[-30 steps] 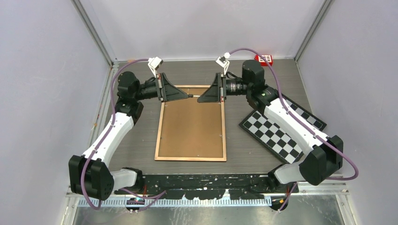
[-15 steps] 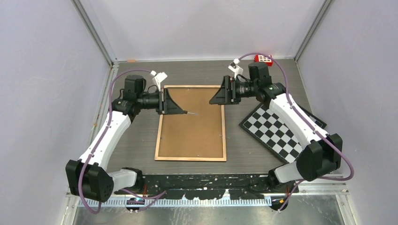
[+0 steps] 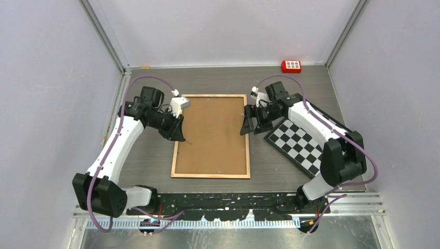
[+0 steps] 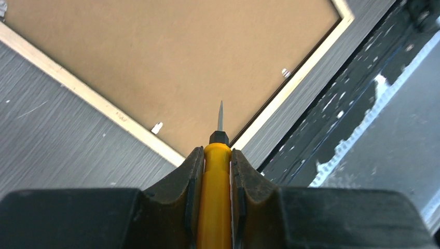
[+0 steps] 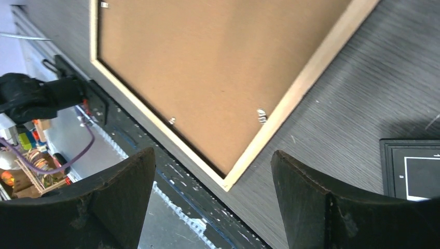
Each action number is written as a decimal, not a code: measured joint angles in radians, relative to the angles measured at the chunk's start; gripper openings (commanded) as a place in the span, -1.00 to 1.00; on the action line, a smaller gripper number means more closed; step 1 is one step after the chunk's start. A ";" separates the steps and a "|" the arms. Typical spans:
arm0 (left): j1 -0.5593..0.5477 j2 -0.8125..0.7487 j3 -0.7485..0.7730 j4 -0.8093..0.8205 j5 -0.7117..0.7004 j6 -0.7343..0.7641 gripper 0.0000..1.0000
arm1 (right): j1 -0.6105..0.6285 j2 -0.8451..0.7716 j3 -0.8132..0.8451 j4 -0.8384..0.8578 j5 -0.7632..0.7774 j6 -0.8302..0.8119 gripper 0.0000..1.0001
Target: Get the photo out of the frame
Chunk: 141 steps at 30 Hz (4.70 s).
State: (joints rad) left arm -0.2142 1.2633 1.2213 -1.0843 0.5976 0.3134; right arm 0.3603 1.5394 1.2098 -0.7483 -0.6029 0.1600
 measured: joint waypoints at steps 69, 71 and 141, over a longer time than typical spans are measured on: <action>-0.767 0.499 0.059 0.649 -0.348 0.296 -1.00 | -0.074 0.414 0.001 0.136 -0.001 0.157 -0.68; -0.769 0.500 0.066 0.635 -0.340 0.306 -1.00 | -0.074 0.416 0.006 0.130 -0.001 0.157 -0.69; -0.544 0.373 0.174 0.389 -0.356 0.119 -1.00 | -0.074 0.381 0.308 0.093 0.068 0.053 0.02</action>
State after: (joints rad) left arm -0.7578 1.6363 1.3956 -0.6956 0.2413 0.4320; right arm 0.2859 1.9209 1.5177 -0.6548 -0.5346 0.2131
